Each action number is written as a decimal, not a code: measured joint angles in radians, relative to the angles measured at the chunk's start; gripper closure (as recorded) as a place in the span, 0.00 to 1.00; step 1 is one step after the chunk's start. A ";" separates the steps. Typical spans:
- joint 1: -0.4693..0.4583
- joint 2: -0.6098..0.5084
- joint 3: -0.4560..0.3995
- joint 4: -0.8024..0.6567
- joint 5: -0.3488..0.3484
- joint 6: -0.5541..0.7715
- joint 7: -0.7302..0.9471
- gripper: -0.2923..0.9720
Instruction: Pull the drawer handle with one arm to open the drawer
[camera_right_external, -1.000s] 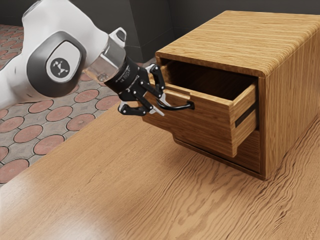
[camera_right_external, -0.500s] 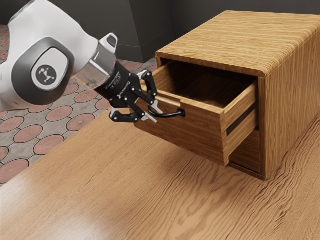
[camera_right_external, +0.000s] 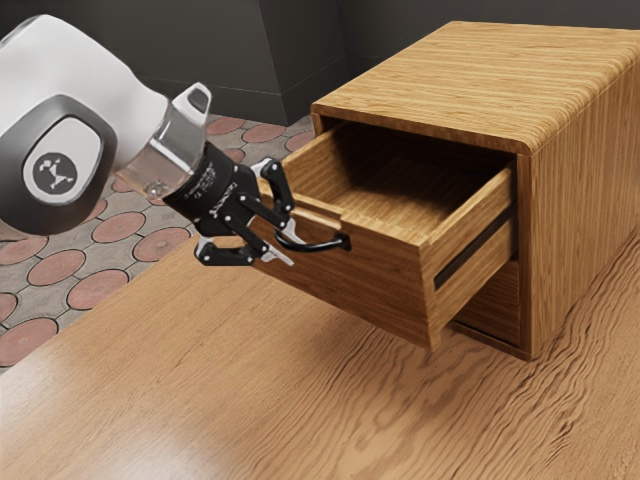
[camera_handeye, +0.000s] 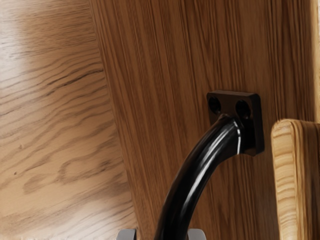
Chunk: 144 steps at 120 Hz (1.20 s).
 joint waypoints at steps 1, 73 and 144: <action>0.000 -0.002 0.000 -0.002 0.000 0.000 0.000 0.74; 0.001 -0.157 0.002 -0.134 0.001 -0.006 -0.004 0.74; 0.000 -0.416 0.014 -0.043 0.027 -0.148 -0.022 0.47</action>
